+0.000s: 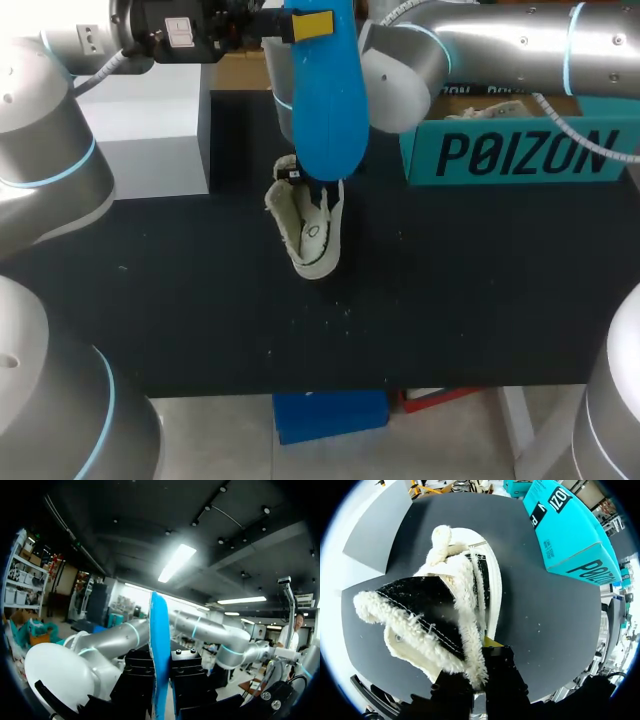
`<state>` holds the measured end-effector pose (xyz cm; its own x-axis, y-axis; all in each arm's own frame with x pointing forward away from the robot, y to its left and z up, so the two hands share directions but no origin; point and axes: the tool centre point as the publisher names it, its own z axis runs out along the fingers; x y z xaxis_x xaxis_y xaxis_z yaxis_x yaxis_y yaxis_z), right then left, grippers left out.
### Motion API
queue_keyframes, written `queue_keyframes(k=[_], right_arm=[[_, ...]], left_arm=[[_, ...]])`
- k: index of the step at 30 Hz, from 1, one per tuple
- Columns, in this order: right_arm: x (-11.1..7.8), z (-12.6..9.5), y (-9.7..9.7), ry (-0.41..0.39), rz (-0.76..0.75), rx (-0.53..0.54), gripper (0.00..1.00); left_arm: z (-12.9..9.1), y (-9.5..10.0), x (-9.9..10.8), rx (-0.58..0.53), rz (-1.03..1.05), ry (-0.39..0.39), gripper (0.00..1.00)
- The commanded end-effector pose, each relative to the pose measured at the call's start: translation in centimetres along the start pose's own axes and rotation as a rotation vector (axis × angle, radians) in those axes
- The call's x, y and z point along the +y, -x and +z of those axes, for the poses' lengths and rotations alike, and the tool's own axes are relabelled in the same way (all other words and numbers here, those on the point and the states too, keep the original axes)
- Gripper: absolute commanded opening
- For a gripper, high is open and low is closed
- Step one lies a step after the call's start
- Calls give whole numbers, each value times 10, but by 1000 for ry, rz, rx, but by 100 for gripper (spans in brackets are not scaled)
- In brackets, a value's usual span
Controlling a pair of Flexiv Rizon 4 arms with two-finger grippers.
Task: Take the shoe out of the shoebox, open the shoe tongue, remove and reinsert the insole, then place the shoe into the shoebox
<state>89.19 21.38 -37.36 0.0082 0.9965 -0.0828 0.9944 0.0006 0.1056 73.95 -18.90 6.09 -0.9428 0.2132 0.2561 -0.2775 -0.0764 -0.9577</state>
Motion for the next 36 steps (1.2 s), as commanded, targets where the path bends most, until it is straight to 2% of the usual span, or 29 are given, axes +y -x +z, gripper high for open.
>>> queue_keyframes(k=[1,4,5,7,8,13,19,25,32,36], right_arm=[[0,8,-3,-5,11,-5,0],[0,12,-1,-8,16,-5,0],[-1,13,-1,-6,22,4,24],[-1,14,0,8,27,8,61],[-2,14,2,10,29,14,100],[-3,8,8,38,35,46,100],[-4,-11,16,83,35,85,100],[-4,-33,23,113,38,204,100],[-2,-53,25,110,44,426,100],[-2,-65,22,91,-31,620,100]], left_arm=[[2,0,1,-4,2,-3,0],[2,0,1,-4,2,-3,0],[2,0,1,-4,2,-3,0],[2,0,1,-4,2,-3,0],[2,0,1,-4,2,-3,0],[2,0,1,-4,2,-3,0],[2,0,1,-4,2,-3,0],[2,0,1,-4,2,-3,0],[2,0,1,-4,2,-3,0],[2,0,1,-4,2,-3,0]])
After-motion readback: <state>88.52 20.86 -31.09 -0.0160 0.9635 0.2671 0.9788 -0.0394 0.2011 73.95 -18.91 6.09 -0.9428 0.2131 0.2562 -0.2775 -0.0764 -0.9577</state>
